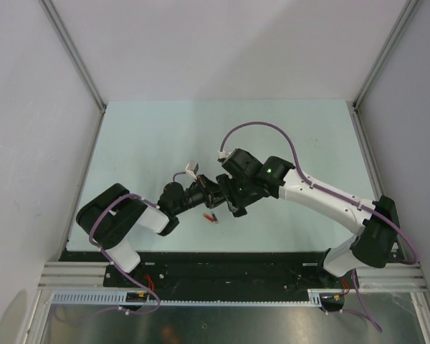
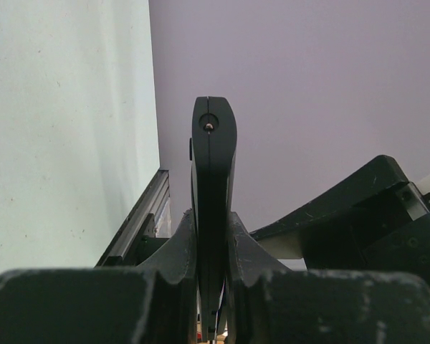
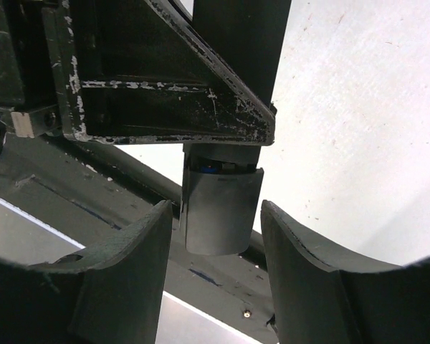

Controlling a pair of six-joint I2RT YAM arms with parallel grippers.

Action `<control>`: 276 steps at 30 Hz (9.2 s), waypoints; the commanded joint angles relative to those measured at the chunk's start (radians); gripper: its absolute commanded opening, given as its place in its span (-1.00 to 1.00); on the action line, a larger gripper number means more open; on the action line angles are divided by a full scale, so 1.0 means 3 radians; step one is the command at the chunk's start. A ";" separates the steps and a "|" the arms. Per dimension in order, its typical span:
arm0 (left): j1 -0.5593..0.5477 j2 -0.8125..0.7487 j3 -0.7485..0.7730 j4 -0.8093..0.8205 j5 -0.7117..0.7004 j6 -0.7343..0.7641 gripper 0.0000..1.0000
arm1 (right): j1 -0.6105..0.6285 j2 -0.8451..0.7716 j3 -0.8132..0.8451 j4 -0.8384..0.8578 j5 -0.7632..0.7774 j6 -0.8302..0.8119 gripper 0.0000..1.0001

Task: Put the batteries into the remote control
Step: Load the battery cover into the remote control.

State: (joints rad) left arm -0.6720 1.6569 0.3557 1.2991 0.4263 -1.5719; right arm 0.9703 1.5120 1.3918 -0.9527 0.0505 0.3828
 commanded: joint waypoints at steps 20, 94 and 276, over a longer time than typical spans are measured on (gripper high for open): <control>-0.0020 -0.0154 0.0016 0.1269 0.0031 -0.0058 -1.00 | -0.0621 -0.0728 -0.0011 0.0358 -0.0316 0.0227 0.49; 0.0154 -0.0430 0.0159 0.1264 0.0093 -0.0247 -1.00 | -0.1383 -0.0949 -0.2114 0.2900 -0.2736 0.1439 -0.42; 0.0041 -0.1248 0.0016 0.1223 0.1309 -0.0482 -1.00 | -0.1286 -0.0341 -0.2016 0.3145 -0.3129 0.1602 -0.71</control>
State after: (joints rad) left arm -0.5976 1.3117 0.3065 1.1412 0.6846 -1.6215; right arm 0.6170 1.3506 0.7753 0.0528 -1.1275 0.8967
